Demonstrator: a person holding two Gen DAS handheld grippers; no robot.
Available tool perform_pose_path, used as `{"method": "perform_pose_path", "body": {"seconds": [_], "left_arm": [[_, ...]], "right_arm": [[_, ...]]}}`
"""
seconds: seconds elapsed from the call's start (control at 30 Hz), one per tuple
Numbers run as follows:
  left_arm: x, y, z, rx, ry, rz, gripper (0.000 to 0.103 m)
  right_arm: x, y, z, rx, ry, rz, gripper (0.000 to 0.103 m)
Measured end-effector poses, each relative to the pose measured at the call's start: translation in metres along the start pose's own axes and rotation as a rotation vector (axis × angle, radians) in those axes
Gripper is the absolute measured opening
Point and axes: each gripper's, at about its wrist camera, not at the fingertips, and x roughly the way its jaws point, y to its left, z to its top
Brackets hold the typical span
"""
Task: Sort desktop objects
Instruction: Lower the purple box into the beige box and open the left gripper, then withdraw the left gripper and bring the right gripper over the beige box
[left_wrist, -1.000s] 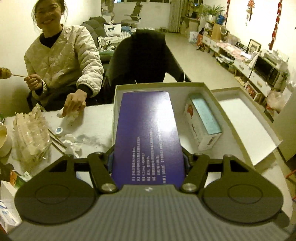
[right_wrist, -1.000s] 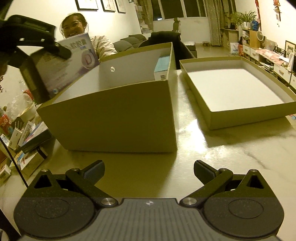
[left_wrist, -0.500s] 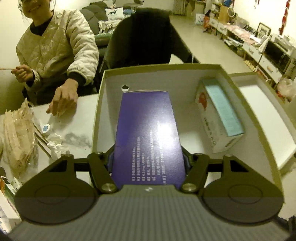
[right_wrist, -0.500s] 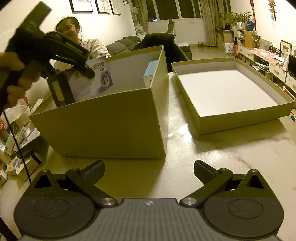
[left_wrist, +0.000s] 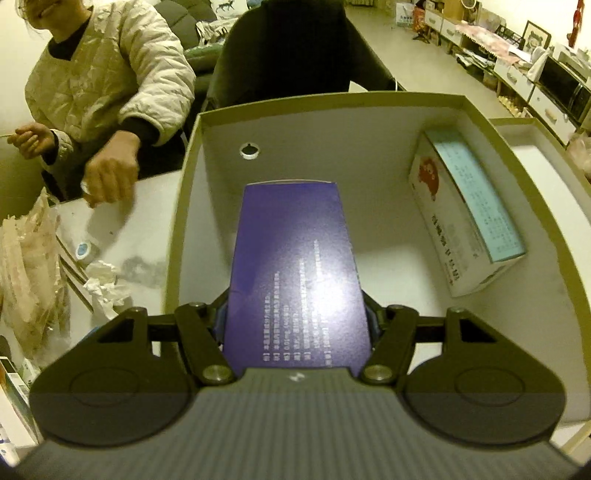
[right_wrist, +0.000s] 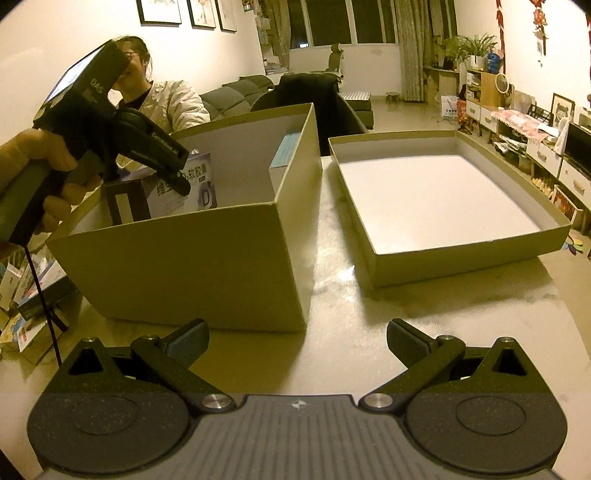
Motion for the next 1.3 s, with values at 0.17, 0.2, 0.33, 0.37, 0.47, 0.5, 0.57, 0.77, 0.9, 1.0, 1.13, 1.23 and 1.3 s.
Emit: {"method": "perform_pose_path", "body": {"seconds": [0.17, 0.2, 0.33, 0.37, 0.47, 0.5, 0.57, 0.77, 0.9, 1.0, 1.13, 1.23, 1.3], "left_arm": [[0.002, -0.002, 0.003, 0.012, 0.021, 0.003, 0.066], [0.002, -0.001, 0.003, 0.013, 0.023, 0.002, 0.068], [-0.011, 0.005, 0.001, 0.016, 0.005, -0.006, 0.075], [-0.015, 0.007, 0.001, 0.016, -0.002, -0.005, 0.077], [-0.027, 0.014, -0.003, 0.009, -0.022, -0.008, 0.082], [-0.031, 0.017, -0.004, 0.006, -0.027, -0.014, 0.083], [-0.038, 0.023, -0.009, -0.002, -0.034, -0.042, 0.082], [-0.056, 0.036, -0.024, -0.035, -0.039, -0.127, 0.083], [-0.069, 0.036, -0.033, -0.029, -0.055, -0.150, 0.085], [-0.081, 0.039, -0.040, -0.016, -0.076, -0.162, 0.087], [-0.093, 0.047, -0.053, -0.002, -0.086, -0.204, 0.091], [-0.097, 0.055, -0.064, 0.014, -0.080, -0.247, 0.092], [-0.098, 0.059, -0.072, 0.034, -0.073, -0.277, 0.093]], "right_arm": [[-0.004, 0.002, 0.005, -0.020, -0.020, 0.001, 0.103], [-0.006, 0.002, 0.006, -0.022, -0.025, 0.001, 0.103], [-0.010, 0.003, 0.011, -0.041, -0.041, -0.009, 0.103], [-0.010, 0.003, 0.012, -0.045, -0.043, -0.012, 0.103], [-0.011, 0.005, 0.016, -0.055, -0.051, -0.012, 0.103], [-0.011, 0.005, 0.017, -0.057, -0.054, -0.009, 0.103], [-0.012, 0.007, 0.020, -0.063, -0.061, 0.000, 0.103], [-0.020, 0.020, 0.033, -0.129, -0.083, 0.045, 0.103], [-0.023, 0.026, 0.044, -0.159, -0.077, 0.099, 0.103], [-0.025, 0.029, 0.052, -0.175, -0.074, 0.128, 0.103], [-0.027, 0.032, 0.066, -0.197, -0.062, 0.187, 0.103], [-0.027, 0.034, 0.082, -0.223, -0.040, 0.235, 0.103], [-0.024, 0.036, 0.094, -0.239, -0.023, 0.258, 0.103]]}}
